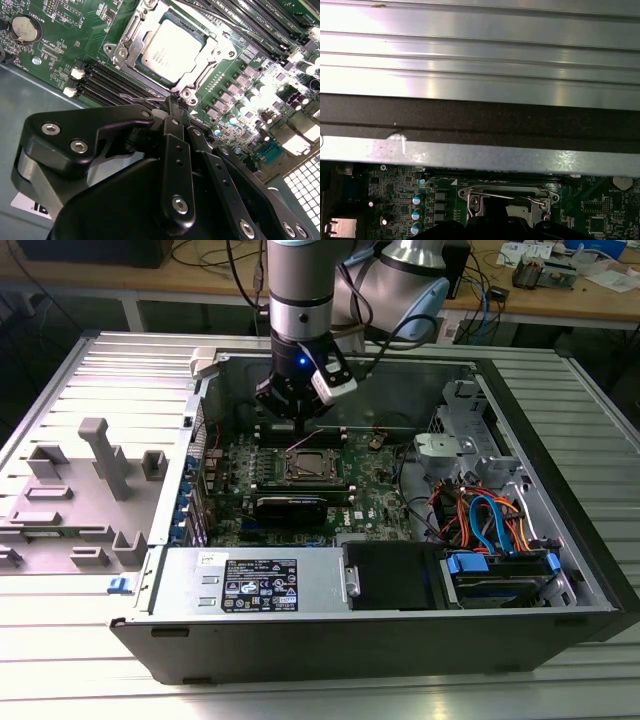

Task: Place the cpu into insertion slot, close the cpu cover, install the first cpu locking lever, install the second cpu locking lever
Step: 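Install the first cpu locking lever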

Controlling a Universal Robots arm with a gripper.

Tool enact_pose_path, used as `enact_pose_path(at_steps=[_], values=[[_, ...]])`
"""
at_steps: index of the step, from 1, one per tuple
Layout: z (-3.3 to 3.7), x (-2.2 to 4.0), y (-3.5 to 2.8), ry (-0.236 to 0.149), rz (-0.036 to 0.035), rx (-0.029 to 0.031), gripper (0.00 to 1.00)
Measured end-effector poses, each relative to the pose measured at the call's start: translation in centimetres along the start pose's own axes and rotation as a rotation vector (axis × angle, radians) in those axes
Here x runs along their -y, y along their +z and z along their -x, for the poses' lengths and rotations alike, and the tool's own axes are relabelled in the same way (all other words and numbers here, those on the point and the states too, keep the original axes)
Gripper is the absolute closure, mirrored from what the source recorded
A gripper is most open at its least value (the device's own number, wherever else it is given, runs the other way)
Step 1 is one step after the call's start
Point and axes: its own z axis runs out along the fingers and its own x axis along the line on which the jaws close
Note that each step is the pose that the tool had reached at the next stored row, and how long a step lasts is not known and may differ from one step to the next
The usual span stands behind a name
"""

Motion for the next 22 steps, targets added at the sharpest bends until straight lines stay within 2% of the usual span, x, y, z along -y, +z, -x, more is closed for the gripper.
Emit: enact_pose_path(at_steps=[12,16,18,22], values=[[0.01,-0.01,0.28,0.0,0.0,0.0,0.89],[0.11,-0.33,0.63,0.0,-0.0001,0.0,0.89],[0.24,-0.75,0.81,0.0,0.0001,0.0001,0.89],[0.51,-0.93,1.0,0.0,-0.0001,0.0,0.89]])
